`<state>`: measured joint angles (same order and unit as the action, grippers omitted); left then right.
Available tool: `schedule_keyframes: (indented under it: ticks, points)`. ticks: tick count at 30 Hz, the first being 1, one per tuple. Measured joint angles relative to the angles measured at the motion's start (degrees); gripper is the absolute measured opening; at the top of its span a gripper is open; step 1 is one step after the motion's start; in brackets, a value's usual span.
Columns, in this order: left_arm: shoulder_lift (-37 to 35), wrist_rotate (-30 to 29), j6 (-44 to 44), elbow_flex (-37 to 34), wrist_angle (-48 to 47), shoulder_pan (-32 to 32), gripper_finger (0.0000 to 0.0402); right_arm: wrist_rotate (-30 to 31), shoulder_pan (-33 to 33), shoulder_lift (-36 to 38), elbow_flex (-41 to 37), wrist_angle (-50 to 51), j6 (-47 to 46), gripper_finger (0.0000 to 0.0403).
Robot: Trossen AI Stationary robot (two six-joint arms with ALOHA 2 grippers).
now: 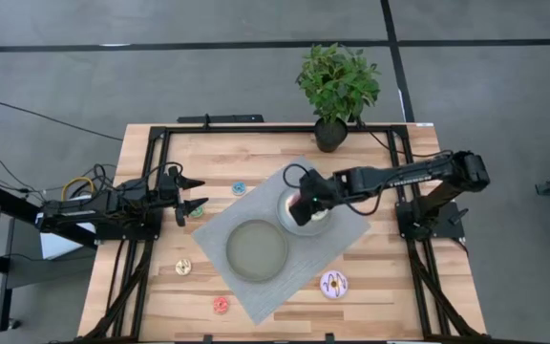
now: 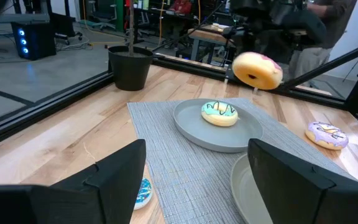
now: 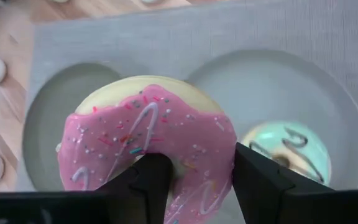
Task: Pick & Place donuts
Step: Put the big pink donut on the gray plate
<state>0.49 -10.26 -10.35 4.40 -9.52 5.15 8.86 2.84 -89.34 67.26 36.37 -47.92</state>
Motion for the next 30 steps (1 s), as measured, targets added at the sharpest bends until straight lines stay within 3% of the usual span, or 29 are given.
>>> schedule_keyframes:
  ticks: [14, 30]
  points:
    - [-0.02, 0.0, 0.01, 0.0, 0.0, 0.0, 0.0277, -2.76, -5.67, -0.46, 0.04, -2.26, 15.41, 0.0131]
    - [-0.02, -0.04, 0.0, 0.0, 0.28, -0.02, 0.0277, -4.41, -10.89, -14.46, 5.93, 2.73, 25.6, 0.0158]
